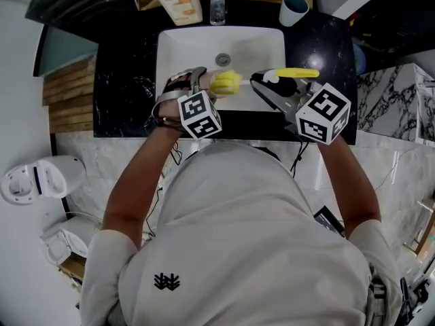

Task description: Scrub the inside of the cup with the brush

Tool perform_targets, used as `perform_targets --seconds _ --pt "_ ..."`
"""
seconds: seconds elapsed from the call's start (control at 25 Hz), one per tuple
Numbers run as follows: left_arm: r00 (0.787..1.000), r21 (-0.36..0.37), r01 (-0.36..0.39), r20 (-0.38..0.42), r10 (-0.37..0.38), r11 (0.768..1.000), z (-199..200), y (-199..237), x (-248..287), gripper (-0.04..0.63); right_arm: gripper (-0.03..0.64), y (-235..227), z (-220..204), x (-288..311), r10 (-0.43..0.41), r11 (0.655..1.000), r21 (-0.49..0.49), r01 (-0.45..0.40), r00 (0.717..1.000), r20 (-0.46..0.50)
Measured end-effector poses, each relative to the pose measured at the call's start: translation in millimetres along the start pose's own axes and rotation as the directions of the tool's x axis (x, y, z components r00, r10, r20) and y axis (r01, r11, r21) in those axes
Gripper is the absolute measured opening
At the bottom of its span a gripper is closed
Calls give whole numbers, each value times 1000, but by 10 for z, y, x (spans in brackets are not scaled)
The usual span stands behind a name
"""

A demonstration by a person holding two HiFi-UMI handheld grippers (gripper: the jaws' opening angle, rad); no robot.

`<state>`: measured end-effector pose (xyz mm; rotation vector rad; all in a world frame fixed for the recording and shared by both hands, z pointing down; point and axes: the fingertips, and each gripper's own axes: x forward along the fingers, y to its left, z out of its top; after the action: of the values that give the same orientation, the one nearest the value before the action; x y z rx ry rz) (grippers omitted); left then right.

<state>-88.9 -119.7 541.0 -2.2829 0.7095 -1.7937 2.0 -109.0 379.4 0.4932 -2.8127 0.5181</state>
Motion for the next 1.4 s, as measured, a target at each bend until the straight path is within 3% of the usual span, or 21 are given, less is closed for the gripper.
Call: perform_targets --seconds 0.32,0.64,1.08,1.4 --pt "997 -58 6 75 -1 998 284 5 -102 362 43 37 -114 278 -51 998 -24 52 999 10" --pt "998 42 -61 29 60 997 198 62 -58 362 43 72 -221 319 -18 999 44 17 1000 21" --pt "997 24 -73 0 73 997 23 133 -46 362 43 42 -115 -143 10 997 77 -15 997 71" --pt "998 5 -52 22 52 999 165 103 -100 362 43 40 -68 81 -23 1000 -9 24 996 82"
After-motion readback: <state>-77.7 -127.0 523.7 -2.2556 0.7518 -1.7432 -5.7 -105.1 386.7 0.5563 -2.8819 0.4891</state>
